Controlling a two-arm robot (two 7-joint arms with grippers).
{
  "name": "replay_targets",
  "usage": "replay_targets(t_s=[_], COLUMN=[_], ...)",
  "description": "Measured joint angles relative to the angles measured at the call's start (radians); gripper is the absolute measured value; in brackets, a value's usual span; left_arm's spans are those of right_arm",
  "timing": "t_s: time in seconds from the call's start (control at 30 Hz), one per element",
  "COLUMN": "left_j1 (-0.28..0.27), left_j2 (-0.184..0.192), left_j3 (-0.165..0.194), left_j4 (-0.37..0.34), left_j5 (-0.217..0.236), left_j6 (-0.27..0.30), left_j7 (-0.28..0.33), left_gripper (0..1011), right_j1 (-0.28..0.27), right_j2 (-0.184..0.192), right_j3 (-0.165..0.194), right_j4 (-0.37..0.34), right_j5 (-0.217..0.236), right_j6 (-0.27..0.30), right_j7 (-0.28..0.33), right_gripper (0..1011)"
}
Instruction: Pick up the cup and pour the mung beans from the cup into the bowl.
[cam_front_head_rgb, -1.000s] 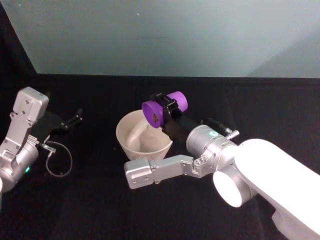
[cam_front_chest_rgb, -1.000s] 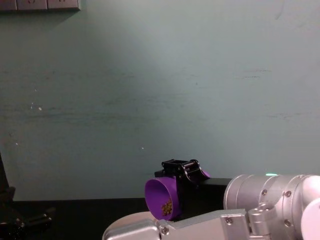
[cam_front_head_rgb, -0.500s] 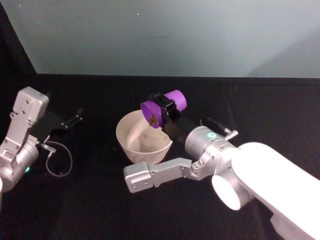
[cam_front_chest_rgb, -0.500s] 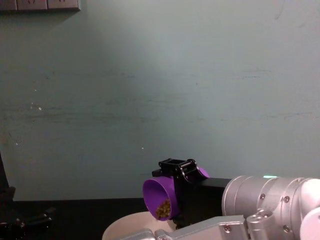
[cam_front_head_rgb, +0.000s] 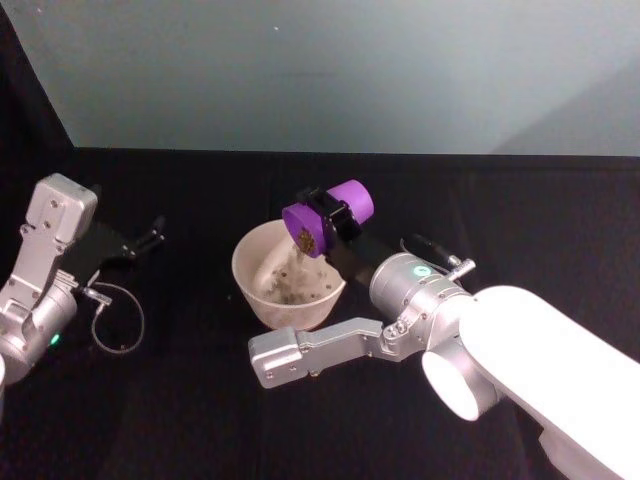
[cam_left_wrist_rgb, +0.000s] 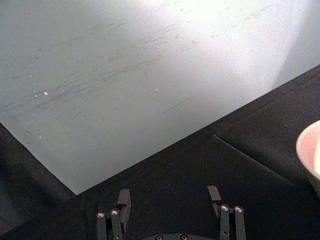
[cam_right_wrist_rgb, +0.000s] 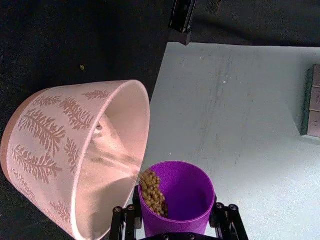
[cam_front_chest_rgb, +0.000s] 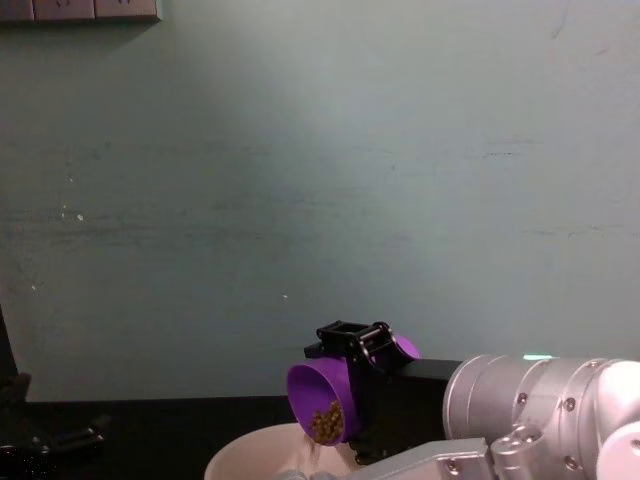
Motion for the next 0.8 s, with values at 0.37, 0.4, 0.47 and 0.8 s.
replay_targets(t_s=[0.37,0.4,0.47,0.8], left_j1=[0.000,0.000,0.000,0.000], left_j2=[0.000,0.000,0.000,0.000], left_j3=[0.000,0.000,0.000,0.000], left_j4=[0.000,0.000,0.000,0.000], left_j5=[0.000,0.000,0.000,0.000], left_j6=[0.000,0.000,0.000,0.000], left_j7=[0.000,0.000,0.000,0.000], left_gripper=[1000,1000,1000,1000], right_j1=[0.004,0.005,0.005,0.007], right_j2=[-0.004,-0.005,-0.005,-0.004], right_j3=[0.000,0.000,0.000,-0.001], right_j4=[0.010,0.011,0.011,0.015], right_j5=[-0.005,-0.005,-0.005,-0.008], right_j6=[-0.002,-0.002,-0.002,-0.004], right_j7=[-0.001,-0.001,-0.001,-0.007], right_gripper=[723,723,723,723])
